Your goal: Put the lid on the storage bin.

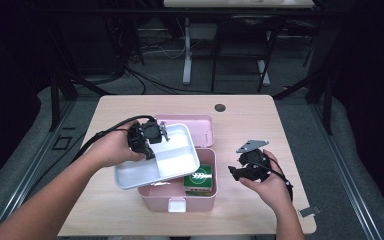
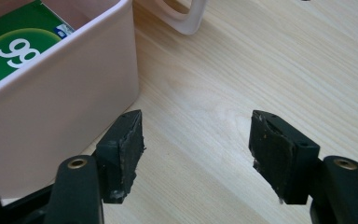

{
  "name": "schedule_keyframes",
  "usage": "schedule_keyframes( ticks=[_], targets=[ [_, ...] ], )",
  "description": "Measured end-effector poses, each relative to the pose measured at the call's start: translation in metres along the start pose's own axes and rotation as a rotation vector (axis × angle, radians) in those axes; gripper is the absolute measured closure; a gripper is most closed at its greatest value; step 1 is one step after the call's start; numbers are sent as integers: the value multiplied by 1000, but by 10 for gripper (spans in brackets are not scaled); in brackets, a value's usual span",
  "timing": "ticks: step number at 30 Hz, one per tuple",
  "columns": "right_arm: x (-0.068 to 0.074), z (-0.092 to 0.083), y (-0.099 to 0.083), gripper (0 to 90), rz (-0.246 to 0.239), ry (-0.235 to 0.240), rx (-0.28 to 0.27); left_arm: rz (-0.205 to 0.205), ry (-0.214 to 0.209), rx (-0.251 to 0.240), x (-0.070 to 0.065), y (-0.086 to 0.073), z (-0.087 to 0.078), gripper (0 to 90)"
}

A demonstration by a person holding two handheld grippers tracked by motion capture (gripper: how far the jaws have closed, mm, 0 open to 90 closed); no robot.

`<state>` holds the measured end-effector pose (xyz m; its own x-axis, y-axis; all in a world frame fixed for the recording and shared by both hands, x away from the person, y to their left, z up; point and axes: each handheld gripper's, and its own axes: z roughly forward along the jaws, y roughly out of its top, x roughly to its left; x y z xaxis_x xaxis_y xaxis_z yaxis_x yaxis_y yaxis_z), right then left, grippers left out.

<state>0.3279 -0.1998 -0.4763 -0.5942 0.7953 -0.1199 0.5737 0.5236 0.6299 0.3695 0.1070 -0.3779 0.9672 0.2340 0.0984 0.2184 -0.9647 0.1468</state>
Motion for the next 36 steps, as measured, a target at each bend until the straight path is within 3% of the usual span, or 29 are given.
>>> schedule_keyframes(
  ticks=[1, 5, 7, 10, 16, 24, 36],
  targets=[
    [0, 2, -1, 352, -2, 3, -20, 14, -4, 0, -1, 2, 2, 889],
    [0, 2, 0, 351, -3, -3, -11, 80, 12, -10, -5, 8, 7, 889],
    [0, 2, -1, 352, -3, 1, -10, 115, -1, -27, -7, 11, 9, 888],
    [1, 3, -1, 352, -3, 1, -5, 139, -4, -42, -11, 14, 13, 889],
    [1, 5, -1, 352, -8, 0, -6, 174, -16, -54, -15, 21, 18, 890],
    [2, 6, -1, 351, -9, -5, 4, 185, -47, -95, -19, 26, 15, 891],
    [1, 6, -1, 351, -5, -3, -3, 221, -62, -84, -24, 37, 28, 891]
  ],
)
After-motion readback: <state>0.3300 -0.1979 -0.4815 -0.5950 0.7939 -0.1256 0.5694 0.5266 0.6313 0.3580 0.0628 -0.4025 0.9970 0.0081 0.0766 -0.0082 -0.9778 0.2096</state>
